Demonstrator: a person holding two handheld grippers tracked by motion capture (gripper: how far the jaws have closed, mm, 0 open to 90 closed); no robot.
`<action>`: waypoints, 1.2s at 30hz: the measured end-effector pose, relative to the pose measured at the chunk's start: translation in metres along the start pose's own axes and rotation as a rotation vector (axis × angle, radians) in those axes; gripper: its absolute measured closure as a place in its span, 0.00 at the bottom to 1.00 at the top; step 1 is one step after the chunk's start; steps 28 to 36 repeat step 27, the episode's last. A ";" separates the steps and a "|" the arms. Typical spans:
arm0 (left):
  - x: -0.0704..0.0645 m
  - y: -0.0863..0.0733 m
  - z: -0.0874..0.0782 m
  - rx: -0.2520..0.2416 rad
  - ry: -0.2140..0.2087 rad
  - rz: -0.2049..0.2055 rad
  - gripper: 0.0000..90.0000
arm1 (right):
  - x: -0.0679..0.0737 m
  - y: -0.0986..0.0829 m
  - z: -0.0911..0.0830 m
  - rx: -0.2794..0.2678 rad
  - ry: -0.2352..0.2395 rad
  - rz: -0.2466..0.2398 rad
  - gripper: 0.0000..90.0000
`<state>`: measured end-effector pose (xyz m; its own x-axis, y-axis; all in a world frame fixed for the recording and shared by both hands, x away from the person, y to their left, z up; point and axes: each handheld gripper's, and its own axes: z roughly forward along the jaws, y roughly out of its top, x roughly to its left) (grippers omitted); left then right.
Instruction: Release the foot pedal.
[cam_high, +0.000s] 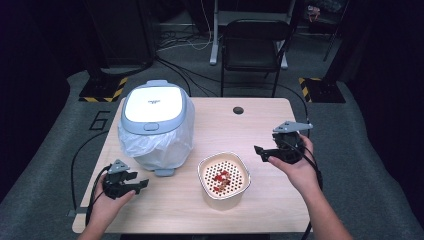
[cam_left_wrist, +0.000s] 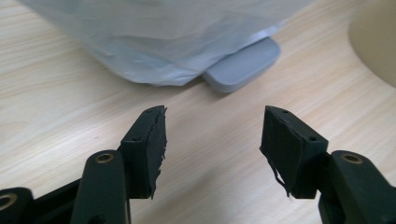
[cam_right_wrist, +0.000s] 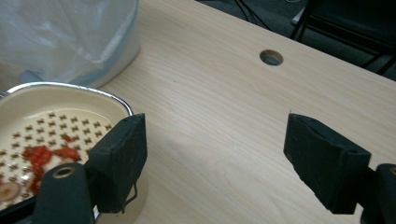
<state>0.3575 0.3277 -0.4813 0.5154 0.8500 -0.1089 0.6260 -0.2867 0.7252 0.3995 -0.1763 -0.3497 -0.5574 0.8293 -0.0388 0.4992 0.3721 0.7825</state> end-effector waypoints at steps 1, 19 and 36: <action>0.003 -0.001 0.000 0.010 0.001 0.000 0.44 | -0.002 -0.005 0.001 0.004 -0.004 0.011 0.24; 0.027 -0.024 0.012 0.026 0.070 -0.035 0.38 | -0.009 -0.092 0.029 0.070 -0.085 0.110 0.25; 0.032 -0.029 0.020 0.014 0.089 -0.062 0.36 | -0.015 -0.129 0.050 0.016 -0.131 0.136 0.24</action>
